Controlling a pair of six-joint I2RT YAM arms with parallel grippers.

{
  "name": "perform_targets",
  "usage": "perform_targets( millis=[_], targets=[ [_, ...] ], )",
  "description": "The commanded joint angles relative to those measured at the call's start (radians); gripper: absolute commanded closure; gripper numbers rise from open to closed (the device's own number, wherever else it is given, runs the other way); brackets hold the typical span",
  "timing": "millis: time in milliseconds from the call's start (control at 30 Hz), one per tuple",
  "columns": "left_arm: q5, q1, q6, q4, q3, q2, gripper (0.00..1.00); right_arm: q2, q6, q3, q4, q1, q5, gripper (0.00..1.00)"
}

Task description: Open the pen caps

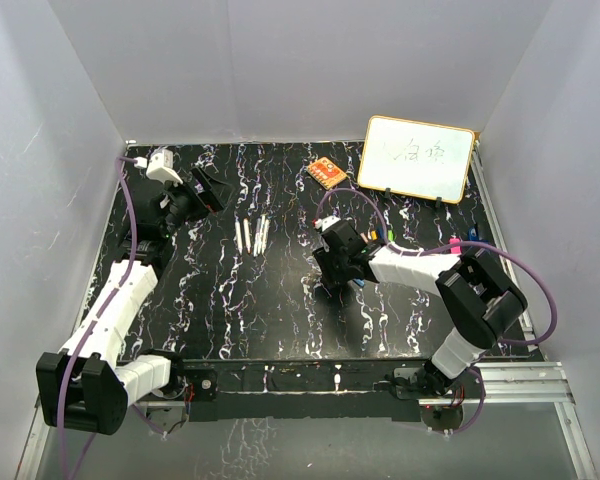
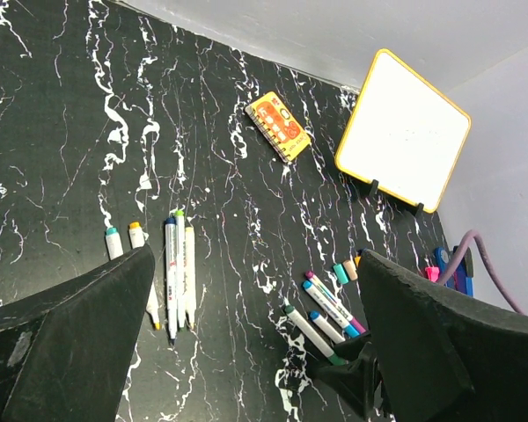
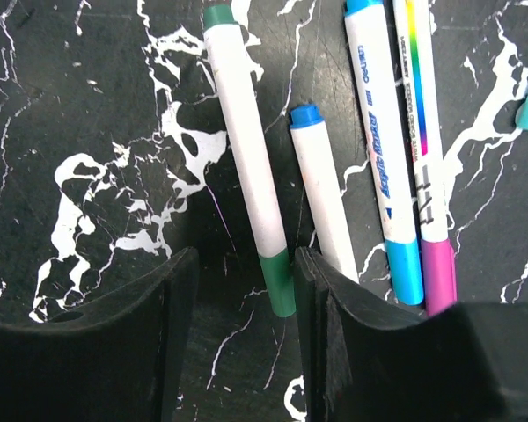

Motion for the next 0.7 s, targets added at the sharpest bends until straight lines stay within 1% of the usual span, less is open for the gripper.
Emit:
perform_targets(
  millis=[0, 100, 333, 433, 567, 600, 667],
  targets=[
    [-0.002, 0.006, 0.004, 0.017, -0.005, -0.036, 0.01, 0.010, 0.011, -0.007, 0.058, -0.005, -0.020, 0.56],
    [-0.001, 0.007, 0.001, 0.019, -0.007, -0.035, 0.01, 0.014, 0.013, -0.007, 0.060, -0.005, -0.029, 0.58],
    [0.055, 0.007, -0.042, 0.059, -0.040, -0.050, 0.01, 0.026, 0.013, -0.005, 0.064, -0.005, -0.046, 0.77],
    [0.137, 0.006, -0.117, 0.135, -0.101, -0.057, 0.01, 0.031, 0.013, -0.005, 0.067, -0.005, -0.053, 0.84],
    [0.256, -0.006, -0.244, 0.266, -0.194, -0.010, 0.02, 0.027, 0.013, -0.001, 0.078, -0.005, -0.064, 0.98],
    [0.263, -0.015, -0.260, 0.281, -0.222, 0.001, 0.01, 0.020, 0.012, -0.001, 0.085, -0.005, -0.065, 1.00],
    [0.254, -0.043, -0.265, 0.281, -0.252, 0.012, 0.02, 0.002, 0.010, -0.003, 0.103, -0.005, -0.073, 1.00]
  ],
)
